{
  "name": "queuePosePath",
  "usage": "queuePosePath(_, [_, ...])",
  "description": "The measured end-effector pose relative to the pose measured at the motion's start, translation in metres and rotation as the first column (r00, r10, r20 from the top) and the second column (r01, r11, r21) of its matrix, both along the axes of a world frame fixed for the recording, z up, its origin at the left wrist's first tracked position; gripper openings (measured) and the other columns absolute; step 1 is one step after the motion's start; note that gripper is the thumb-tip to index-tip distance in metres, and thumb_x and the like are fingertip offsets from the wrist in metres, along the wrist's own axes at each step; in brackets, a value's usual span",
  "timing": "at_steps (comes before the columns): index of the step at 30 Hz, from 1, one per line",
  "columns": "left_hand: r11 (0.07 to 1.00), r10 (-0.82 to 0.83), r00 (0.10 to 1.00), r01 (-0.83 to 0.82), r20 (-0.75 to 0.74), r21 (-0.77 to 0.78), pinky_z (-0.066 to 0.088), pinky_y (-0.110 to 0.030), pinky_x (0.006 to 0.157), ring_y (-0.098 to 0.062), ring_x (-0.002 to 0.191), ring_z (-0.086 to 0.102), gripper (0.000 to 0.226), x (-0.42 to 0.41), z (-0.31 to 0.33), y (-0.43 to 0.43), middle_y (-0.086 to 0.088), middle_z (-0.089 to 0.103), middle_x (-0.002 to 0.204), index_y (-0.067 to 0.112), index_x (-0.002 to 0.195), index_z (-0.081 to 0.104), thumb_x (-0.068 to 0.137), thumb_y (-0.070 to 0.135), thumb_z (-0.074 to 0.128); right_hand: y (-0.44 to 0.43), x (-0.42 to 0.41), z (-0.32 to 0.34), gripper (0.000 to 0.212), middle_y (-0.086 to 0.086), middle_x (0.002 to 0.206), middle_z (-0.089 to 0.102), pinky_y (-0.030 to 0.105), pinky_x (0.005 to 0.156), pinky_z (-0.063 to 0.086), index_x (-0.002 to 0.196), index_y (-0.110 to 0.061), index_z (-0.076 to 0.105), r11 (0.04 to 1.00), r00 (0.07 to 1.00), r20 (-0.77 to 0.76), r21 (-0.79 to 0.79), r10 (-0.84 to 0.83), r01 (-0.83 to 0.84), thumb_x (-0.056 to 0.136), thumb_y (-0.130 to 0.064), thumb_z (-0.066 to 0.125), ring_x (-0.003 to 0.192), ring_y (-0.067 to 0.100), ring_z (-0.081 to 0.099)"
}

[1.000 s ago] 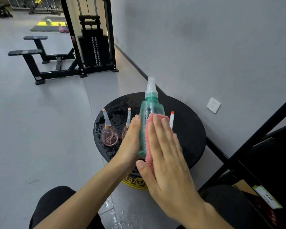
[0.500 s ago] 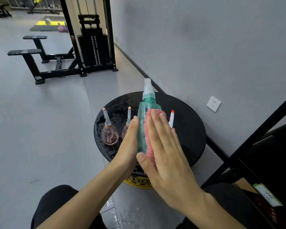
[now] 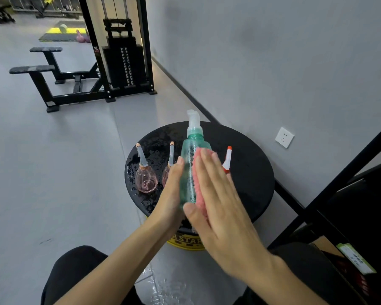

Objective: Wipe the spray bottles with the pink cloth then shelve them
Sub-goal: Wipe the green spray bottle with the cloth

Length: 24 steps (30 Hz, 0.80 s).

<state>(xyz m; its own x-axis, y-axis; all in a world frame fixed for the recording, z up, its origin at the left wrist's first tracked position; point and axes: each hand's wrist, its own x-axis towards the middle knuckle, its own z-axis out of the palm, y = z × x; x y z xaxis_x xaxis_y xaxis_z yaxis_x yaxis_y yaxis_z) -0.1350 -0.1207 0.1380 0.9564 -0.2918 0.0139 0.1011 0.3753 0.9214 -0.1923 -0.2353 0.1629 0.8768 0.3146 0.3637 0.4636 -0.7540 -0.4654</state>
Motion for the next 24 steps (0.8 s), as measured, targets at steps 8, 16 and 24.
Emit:
queuePosePath(8, [0.994,-0.042,0.999,0.043,-0.017,0.098,0.059,-0.048,0.083,-0.014,0.112,0.068,0.035,-0.006,0.004,-0.007,0.002,0.067,0.128,0.042,0.116,0.063,0.098,0.057,0.036,-0.006,0.032,0.017,0.071,-0.013,0.163,-0.017,0.041,0.124,0.002,0.156,-0.022,-0.008,0.993,0.997,-0.003,0.087,-0.081,0.081,0.099,-0.057,0.015,0.146,-0.001,-0.021])
queuePosePath(16, [0.999,-0.026,0.999,0.026,-0.029,-0.022,0.047,-0.037,0.103,-0.02,0.126,0.06,0.054,-0.002,0.009,0.0,-0.004,0.066,0.132,0.029,0.124,0.068,0.087,0.063,0.048,0.0,0.003,0.003,0.071,-0.009,0.164,-0.016,0.044,0.124,0.004,0.156,-0.019,-0.007,1.0,0.999,0.043,0.009,-0.012,0.011,0.1,-0.051,0.023,0.15,0.009,-0.016])
queuePosePath(24, [0.998,-0.05,0.998,0.051,-0.045,0.032,0.057,-0.045,0.083,-0.026,0.111,0.066,0.039,-0.008,0.006,-0.008,-0.007,0.068,0.126,0.037,0.111,0.07,0.089,0.06,0.049,-0.009,0.024,0.013,0.07,-0.01,0.163,-0.016,0.04,0.124,0.002,0.156,-0.02,-0.007,0.995,0.998,0.028,0.076,-0.062,0.06,0.099,-0.056,0.014,0.148,0.002,-0.019])
